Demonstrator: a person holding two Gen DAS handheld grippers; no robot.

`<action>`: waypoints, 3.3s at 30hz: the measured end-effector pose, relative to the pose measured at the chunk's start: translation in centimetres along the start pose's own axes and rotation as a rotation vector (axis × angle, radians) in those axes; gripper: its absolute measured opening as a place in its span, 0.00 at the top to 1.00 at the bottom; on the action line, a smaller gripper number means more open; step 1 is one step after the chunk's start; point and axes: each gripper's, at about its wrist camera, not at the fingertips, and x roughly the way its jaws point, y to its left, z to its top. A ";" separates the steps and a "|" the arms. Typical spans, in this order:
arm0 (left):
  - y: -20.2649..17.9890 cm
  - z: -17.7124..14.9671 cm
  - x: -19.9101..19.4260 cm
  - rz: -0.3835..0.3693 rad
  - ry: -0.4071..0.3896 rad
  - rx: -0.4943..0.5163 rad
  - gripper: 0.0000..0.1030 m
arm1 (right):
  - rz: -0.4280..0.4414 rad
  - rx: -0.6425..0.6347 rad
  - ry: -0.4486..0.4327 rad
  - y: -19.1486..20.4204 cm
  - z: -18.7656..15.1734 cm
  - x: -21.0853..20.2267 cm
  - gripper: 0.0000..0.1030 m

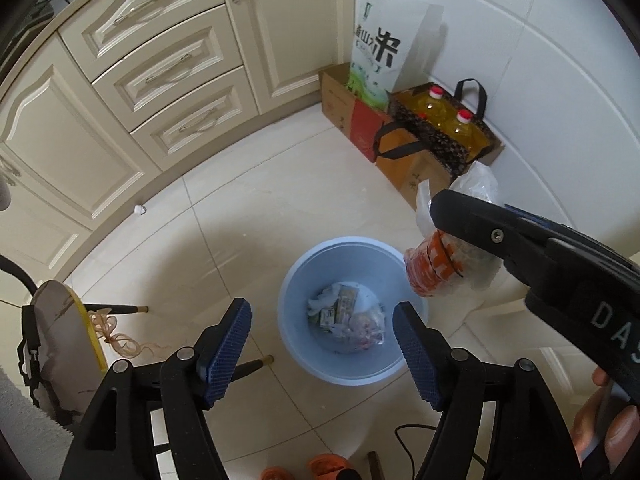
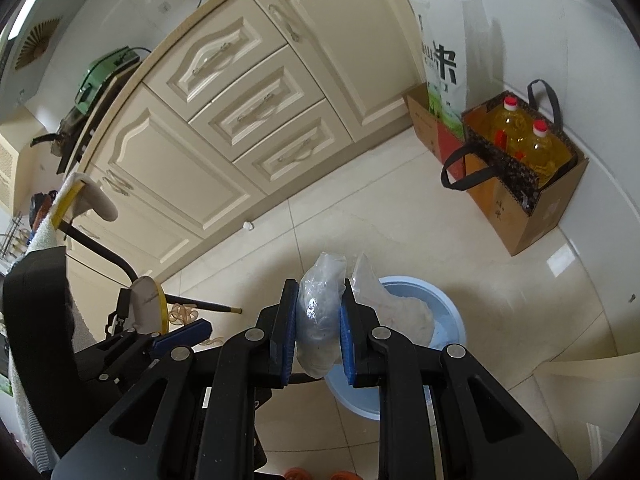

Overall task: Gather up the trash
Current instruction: 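Turn both tools back toward the table, then grasp the black garbage bag with the left tool while the right tool grasps another black bag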

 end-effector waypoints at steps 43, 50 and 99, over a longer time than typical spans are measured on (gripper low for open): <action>20.3 -25.5 -37.4 0.179 -0.570 -0.297 0.14 | 0.134 -0.369 -0.276 31.3 -3.0 -18.5 0.12; 27.2 -27.8 -37.6 0.241 -0.538 -0.406 0.14 | 0.153 -0.418 -0.212 35.8 -2.2 -13.6 0.09; 45.3 -15.5 -24.9 0.325 -0.458 -0.597 0.33 | 0.199 -0.425 0.039 46.7 6.1 11.3 0.14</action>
